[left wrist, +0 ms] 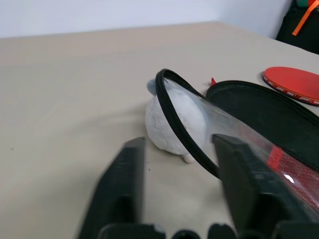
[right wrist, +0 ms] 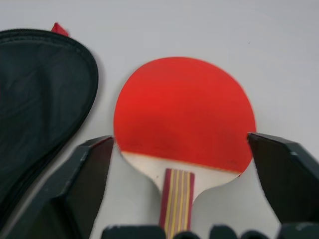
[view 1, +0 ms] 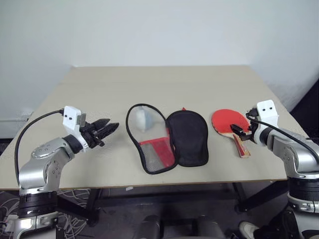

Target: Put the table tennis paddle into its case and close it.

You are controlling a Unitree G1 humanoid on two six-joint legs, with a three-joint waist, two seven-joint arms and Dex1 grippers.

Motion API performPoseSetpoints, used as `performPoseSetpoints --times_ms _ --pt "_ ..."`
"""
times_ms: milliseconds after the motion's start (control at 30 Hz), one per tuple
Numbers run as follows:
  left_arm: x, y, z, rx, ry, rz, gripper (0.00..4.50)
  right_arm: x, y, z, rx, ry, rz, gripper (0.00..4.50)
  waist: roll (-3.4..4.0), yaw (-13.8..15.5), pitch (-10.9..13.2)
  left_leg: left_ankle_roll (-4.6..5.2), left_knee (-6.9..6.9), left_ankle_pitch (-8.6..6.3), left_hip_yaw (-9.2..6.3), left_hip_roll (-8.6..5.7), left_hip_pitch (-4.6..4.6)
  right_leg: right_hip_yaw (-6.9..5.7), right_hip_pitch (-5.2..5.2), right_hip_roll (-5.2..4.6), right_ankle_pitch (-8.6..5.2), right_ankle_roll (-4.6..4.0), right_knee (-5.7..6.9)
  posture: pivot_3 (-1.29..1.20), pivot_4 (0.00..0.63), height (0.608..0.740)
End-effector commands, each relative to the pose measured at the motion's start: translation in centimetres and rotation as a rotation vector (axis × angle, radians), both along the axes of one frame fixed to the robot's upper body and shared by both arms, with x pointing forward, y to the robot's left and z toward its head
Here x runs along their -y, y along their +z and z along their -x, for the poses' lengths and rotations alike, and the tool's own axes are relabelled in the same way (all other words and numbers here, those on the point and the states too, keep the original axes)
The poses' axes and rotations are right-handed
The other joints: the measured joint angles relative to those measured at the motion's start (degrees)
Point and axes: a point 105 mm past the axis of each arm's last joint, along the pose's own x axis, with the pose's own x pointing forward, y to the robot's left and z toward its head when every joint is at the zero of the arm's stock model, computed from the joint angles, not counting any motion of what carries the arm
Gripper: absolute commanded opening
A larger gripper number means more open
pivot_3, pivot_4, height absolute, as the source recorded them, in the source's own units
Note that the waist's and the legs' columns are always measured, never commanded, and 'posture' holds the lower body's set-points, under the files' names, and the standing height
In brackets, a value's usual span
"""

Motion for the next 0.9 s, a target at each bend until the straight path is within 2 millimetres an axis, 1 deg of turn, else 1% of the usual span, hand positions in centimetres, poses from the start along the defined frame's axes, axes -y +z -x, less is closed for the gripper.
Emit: performPoseSetpoints --times_ms 33,133,267,567,633,733,833,900 --pt "-0.3 1.9 0.1 0.072 -0.035 -0.012 3.41 0.2 0.5 -0.4 -0.015 0.000 0.016 4.50 -0.01 -0.04 0.00 0.00 0.01 0.00 0.00 0.00 0.00 0.00 0.00 0.00 0.00 0.00 0.00 0.00 0.000 0.740" --pt "-0.2 2.2 0.2 0.089 -0.054 -0.016 4.45 0.2 -0.4 -0.2 -0.057 -0.001 0.015 4.50 -0.01 -0.02 0.00 0.00 0.00 0.00 0.01 0.00 0.00 0.00 -0.01 0.00 0.00 0.00 0.00 0.00 0.000 0.740" --pt "0.1 2.1 0.5 0.096 -0.079 -0.032 4.48 -0.1 -1.4 0.2 -0.089 -0.002 0.003 4.50 -0.01 -0.03 0.00 0.00 0.00 0.00 0.01 0.00 0.00 0.01 -0.01 0.00 0.00 -0.01 0.01 0.00 0.000 0.740" --pt "0.4 2.2 0.4 0.100 -0.094 -0.042 4.48 0.9 -4.6 1.1 -0.175 -0.062 0.001 4.50 -0.02 -0.04 -0.01 0.00 0.01 0.00 0.01 0.00 0.00 0.01 -0.01 0.00 0.00 0.00 0.04 0.00 0.000 0.740" --pt "0.5 2.3 0.5 0.100 -0.097 -0.043 4.48 1.3 -5.4 0.9 -0.180 -0.087 0.010 4.50 -0.02 -0.06 -0.02 0.00 0.02 0.00 0.01 0.00 0.00 0.01 -0.01 0.00 0.01 0.00 0.05 0.00 0.000 0.740" --pt "0.5 2.3 0.5 0.098 -0.098 -0.046 4.48 1.4 -5.6 0.4 -0.171 -0.100 -0.003 4.50 -0.03 -0.06 -0.02 0.00 0.03 0.00 0.02 0.00 0.01 0.02 -0.01 0.00 0.00 0.00 0.06 0.00 0.000 0.740" --pt "0.5 2.3 0.6 0.096 -0.100 -0.048 4.50 1.7 -5.9 0.0 -0.171 -0.120 -0.013 3.91 -0.07 -0.08 -0.05 0.00 0.04 0.00 0.02 0.00 0.03 0.02 0.01 0.01 0.01 0.00 0.08 0.00 0.000 0.740" --pt "0.5 2.3 0.7 0.094 -0.099 -0.052 4.50 1.9 -5.9 -0.3 -0.171 -0.143 -0.041 3.22 -0.08 -0.09 -0.06 0.00 0.07 0.00 0.02 0.00 0.04 0.02 0.03 0.01 0.01 0.00 0.09 0.00 0.000 0.740"
